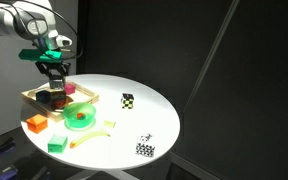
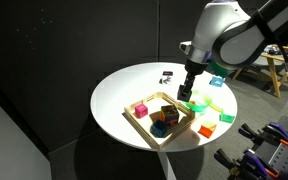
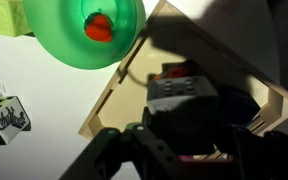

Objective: Put the grey block on top of the orange cube in the crate

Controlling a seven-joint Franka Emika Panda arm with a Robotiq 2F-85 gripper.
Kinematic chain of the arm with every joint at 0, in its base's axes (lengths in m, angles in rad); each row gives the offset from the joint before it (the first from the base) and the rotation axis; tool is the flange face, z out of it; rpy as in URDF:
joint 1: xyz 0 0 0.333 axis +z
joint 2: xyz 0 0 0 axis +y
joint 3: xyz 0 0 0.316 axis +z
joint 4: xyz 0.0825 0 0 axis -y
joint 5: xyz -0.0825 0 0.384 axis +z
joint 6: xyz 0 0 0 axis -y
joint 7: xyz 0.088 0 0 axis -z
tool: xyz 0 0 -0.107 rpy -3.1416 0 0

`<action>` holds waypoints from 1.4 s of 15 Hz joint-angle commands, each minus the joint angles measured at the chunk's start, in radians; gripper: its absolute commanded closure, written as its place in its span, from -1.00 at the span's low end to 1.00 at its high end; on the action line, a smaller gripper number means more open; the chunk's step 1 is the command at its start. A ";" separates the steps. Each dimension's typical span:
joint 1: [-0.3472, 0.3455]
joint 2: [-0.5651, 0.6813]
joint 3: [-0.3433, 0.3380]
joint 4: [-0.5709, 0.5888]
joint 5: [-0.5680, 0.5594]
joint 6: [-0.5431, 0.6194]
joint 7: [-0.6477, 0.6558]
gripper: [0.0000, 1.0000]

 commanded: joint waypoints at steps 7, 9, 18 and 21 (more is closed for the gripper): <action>0.004 0.057 0.020 0.043 0.039 -0.020 -0.027 0.38; 0.003 0.074 0.022 0.059 0.036 -0.023 -0.021 0.38; 0.009 0.152 0.020 0.139 0.004 -0.047 0.014 0.38; 0.015 0.175 0.019 0.157 -0.007 -0.051 0.023 0.38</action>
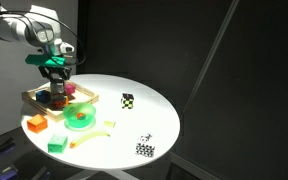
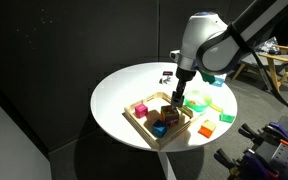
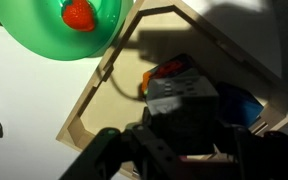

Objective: Put the grey block on top of the orange cube in the crate

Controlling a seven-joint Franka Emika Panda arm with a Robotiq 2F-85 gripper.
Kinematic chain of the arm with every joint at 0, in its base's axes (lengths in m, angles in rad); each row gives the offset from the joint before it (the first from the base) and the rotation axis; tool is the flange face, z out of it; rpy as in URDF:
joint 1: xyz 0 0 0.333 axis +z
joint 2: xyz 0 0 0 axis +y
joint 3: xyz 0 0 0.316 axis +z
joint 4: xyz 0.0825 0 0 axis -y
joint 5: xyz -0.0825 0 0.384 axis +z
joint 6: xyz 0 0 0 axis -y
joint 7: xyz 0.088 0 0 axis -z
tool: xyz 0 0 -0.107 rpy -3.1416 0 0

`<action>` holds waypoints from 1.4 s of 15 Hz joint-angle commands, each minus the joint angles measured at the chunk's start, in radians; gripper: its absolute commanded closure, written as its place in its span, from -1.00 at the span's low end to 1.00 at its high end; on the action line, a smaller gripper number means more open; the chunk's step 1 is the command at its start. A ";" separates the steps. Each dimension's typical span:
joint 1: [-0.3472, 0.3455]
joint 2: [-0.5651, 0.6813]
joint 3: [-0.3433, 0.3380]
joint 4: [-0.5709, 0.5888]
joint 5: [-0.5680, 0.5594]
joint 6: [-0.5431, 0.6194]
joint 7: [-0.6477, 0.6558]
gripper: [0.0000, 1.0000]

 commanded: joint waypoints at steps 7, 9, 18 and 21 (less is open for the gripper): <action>0.020 0.061 -0.003 0.057 -0.036 -0.027 0.035 0.38; 0.023 0.066 -0.005 0.057 -0.043 -0.025 0.036 0.38; 0.025 0.078 -0.008 0.058 -0.053 -0.030 0.047 -0.55; 0.025 0.080 -0.008 0.060 -0.051 -0.031 0.055 -0.90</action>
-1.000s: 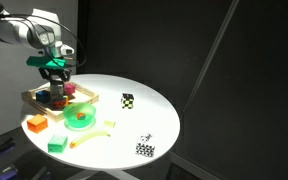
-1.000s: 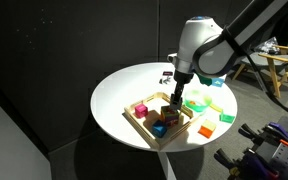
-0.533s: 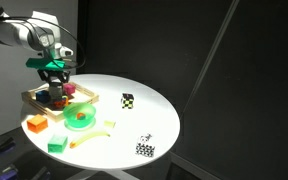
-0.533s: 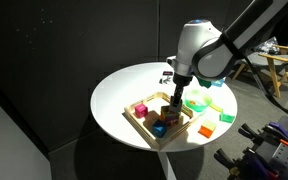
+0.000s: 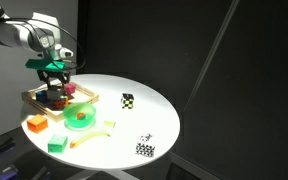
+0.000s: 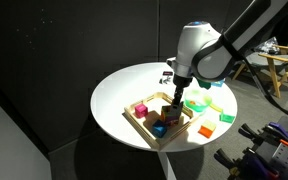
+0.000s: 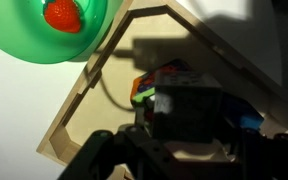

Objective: Put the grey block on top of the orange cube in the crate

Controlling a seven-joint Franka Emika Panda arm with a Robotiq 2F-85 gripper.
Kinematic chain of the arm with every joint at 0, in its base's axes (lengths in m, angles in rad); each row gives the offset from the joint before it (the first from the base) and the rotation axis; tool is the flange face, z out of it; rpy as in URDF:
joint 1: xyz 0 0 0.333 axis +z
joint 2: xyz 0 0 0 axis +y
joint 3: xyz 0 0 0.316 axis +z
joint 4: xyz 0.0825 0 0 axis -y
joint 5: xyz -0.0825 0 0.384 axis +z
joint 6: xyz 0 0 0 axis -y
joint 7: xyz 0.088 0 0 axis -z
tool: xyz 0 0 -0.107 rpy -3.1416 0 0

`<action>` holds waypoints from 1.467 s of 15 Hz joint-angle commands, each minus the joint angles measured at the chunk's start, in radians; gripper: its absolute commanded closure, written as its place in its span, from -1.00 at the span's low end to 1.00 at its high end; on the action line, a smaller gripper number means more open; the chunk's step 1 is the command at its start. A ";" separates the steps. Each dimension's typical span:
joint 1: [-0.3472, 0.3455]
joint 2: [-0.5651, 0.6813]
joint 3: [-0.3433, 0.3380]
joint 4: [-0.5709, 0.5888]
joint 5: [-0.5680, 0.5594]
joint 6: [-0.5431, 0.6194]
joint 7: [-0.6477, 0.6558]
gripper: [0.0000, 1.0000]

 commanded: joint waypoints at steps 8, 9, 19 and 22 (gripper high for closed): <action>0.020 -0.024 -0.031 0.021 -0.017 -0.052 0.176 -1.00; 0.021 -0.028 -0.034 0.022 -0.012 -0.059 0.208 -1.00; 0.014 -0.131 -0.059 0.008 0.013 -0.167 0.495 -1.00; 0.002 -0.178 -0.064 -0.014 0.021 -0.199 0.522 -1.00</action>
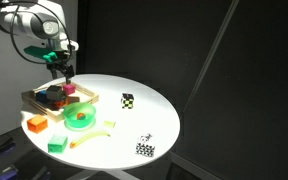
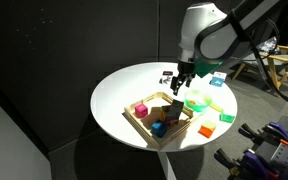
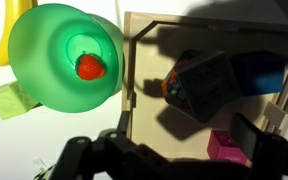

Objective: Put the grey block on top of the orange cube in the crate

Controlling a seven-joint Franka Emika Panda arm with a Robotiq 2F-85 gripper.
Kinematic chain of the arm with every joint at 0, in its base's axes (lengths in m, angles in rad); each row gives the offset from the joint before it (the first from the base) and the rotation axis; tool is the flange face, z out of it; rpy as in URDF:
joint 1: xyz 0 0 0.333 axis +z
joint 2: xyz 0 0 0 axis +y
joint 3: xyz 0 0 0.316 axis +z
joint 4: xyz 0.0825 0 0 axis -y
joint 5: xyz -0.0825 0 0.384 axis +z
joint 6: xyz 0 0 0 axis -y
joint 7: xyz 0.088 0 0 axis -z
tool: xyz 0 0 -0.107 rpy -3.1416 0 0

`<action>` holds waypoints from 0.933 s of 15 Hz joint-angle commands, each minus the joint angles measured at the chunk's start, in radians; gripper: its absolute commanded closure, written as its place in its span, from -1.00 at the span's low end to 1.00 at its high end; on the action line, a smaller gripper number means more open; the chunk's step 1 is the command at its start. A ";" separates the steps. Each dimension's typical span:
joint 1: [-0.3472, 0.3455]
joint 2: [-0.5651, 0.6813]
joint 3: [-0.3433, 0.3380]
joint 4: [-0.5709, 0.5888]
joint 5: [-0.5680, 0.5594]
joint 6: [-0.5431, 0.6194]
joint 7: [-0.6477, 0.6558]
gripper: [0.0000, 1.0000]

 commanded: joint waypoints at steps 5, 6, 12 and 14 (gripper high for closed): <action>-0.033 -0.158 -0.020 -0.087 0.026 -0.096 0.017 -1.00; -0.040 -0.178 -0.021 -0.100 0.031 -0.106 0.009 -1.00; -0.076 -0.326 -0.037 -0.178 0.105 -0.201 -0.112 -1.00; -0.083 -0.372 -0.048 -0.198 0.126 -0.235 -0.166 -1.00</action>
